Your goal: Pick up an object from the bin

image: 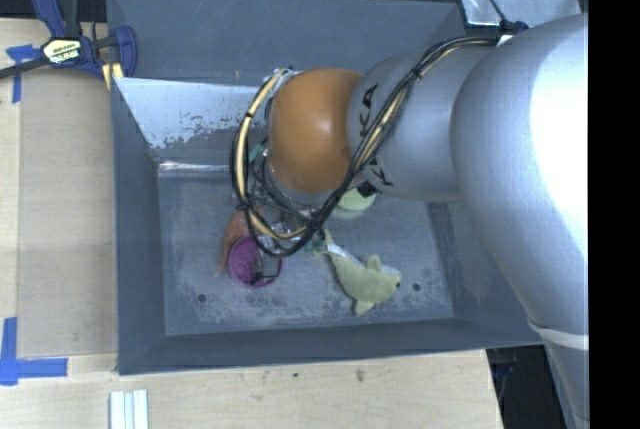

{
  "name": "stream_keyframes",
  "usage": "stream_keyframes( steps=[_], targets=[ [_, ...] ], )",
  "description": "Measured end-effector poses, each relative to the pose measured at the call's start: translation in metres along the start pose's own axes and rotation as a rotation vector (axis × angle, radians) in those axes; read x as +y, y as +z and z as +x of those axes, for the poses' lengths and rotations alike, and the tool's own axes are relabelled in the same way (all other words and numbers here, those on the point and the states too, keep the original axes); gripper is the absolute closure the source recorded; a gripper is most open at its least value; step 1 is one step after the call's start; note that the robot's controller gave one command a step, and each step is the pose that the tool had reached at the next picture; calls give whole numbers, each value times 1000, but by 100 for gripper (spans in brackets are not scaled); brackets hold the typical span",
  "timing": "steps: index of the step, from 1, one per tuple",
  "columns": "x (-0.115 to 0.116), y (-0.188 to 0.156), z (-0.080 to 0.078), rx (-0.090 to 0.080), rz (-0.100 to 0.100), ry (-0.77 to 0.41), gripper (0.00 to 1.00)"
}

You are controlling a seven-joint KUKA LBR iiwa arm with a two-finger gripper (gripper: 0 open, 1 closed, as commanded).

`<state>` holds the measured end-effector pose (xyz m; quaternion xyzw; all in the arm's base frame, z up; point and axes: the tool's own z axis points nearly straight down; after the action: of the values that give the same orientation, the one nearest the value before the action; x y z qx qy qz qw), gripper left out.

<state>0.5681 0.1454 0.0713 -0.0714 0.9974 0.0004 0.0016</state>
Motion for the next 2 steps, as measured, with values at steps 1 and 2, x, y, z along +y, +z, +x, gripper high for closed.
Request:
stream_keyframes(
  steps=[1, 2],
  targets=[
    [11, 0, -11, 2, 1, 97, 0],
    [58, -2, 54, -2, -2, 276, 100]
  ],
)
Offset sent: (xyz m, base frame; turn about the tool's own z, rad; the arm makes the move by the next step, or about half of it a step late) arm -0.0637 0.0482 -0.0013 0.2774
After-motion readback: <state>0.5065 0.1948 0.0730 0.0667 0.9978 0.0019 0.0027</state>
